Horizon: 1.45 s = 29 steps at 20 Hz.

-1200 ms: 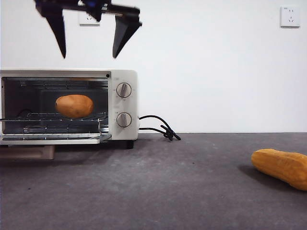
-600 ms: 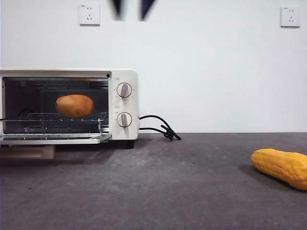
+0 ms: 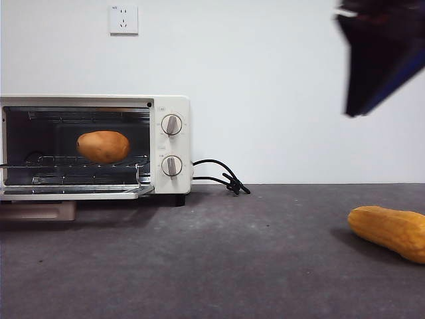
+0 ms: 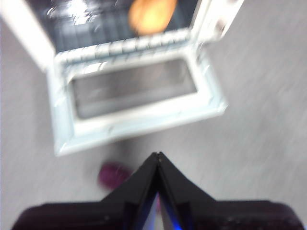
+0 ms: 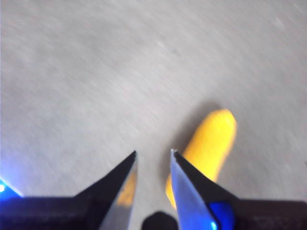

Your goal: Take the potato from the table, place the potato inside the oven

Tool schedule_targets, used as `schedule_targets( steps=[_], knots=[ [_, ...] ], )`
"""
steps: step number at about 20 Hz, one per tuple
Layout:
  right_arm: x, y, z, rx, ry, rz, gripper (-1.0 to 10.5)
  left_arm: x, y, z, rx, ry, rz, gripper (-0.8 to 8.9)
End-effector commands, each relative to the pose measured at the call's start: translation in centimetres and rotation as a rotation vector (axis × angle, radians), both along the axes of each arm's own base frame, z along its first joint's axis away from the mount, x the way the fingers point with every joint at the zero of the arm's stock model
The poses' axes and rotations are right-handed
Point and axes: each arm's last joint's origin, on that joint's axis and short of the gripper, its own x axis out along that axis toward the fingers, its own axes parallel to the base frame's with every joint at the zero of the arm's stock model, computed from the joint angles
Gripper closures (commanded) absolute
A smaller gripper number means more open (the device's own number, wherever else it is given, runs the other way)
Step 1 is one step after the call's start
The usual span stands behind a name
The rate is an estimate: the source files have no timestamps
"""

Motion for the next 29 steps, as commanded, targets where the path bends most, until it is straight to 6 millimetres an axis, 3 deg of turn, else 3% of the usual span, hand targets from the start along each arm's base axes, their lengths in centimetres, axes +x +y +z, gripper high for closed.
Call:
schedule_targets(
  steps=[1, 6, 10, 17, 24, 29],
  knots=[
    [-1.1, -1.6, 0.7, 0.055, -0.047, -0.034, 8.2, 1.2, 1.3, -1.7, -0.033, 0.018, 0.04, 8.21],
    [-3.0, -4.3, 2.1, 0.098, -0.1, -0.1, 8.2, 3.0, 4.3, -9.6, -0.273, 0.107, 0.112, 8.21],
    [-4.8, -6.0, 2.3, 0.011, -0.124, -0.189, 8.2, 3.0, 8.4, -14.8, -0.607, 0.07, 0.277, 8.22],
    [-7.4, -8.0, 3.0, 0.08, -0.153, -0.28, 8.2, 4.1, 13.9, -19.2, -0.831, 0.094, 0.46, 8.22],
    [-7.7, -8.4, 2.7, 0.045, -0.148, -0.351, 8.2, 5.7, 15.5, -25.4, -0.904, 0.262, 0.508, 8.22],
    [-7.7, -8.4, 2.7, 0.074, -0.141, -0.383, 8.2, 6.6, 16.2, -26.9, -0.938, 0.247, 0.528, 8.22]
  ],
)
